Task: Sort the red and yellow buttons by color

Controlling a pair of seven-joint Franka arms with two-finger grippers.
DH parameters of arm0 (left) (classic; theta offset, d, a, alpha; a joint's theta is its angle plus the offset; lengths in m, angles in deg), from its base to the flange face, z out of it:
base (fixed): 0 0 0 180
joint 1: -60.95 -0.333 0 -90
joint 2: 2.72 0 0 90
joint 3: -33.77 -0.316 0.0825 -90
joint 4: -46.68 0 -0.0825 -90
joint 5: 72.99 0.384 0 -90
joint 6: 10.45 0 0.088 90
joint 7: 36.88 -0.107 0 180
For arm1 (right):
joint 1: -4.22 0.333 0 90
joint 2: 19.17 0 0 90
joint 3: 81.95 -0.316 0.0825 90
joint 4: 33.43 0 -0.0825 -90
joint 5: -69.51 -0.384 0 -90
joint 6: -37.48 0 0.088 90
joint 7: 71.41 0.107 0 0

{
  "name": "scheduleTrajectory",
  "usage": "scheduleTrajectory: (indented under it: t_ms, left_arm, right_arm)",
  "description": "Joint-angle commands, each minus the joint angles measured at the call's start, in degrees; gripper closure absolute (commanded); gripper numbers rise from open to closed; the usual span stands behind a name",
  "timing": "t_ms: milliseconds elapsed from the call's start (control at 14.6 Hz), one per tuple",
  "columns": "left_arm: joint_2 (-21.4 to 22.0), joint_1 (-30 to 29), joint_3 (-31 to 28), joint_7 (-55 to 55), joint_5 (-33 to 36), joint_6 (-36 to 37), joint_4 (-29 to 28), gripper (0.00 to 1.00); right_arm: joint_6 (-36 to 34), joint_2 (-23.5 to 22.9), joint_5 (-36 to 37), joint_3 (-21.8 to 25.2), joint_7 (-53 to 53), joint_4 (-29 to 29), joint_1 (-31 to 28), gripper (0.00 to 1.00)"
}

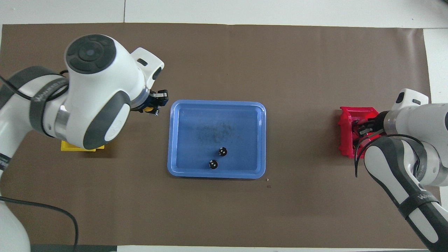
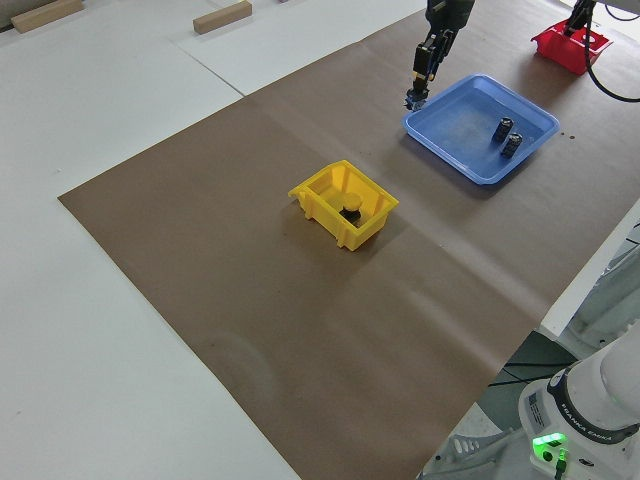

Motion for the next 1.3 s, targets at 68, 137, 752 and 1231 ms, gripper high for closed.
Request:
scheduleTrajectory:
  t_ms: [68,137,752,1231]
  left_arm:
    - [2.0,-10.1,0.6,-14.6,-0.3,1.9,-1.0,0.99]
    - [2.0,-12.3,0.6,-16.3,-0.4,1.7,-1.1,0.99]
    - [5.6,-19.7,0.5,-13.2,-0.6,-7.9,-12.3,0.98]
    - [5.7,-19.9,0.3,-13.1,-0.6,-17.2,-20.8,0.98]
  right_arm:
    - [-4.3,1.0,-1.1,-0.5,-2.5,-2.1,-1.0,0.34]
    - [-7.4,0.4,-1.2,-0.5,-3.7,-4.4,-1.2,0.34]
    - [-32.7,0.9,-1.3,-2.2,4.6,-23.5,-1.0,0.08]
    - [-59.4,1.7,-1.2,-2.6,20.5,-43.9,0.0,0.00]
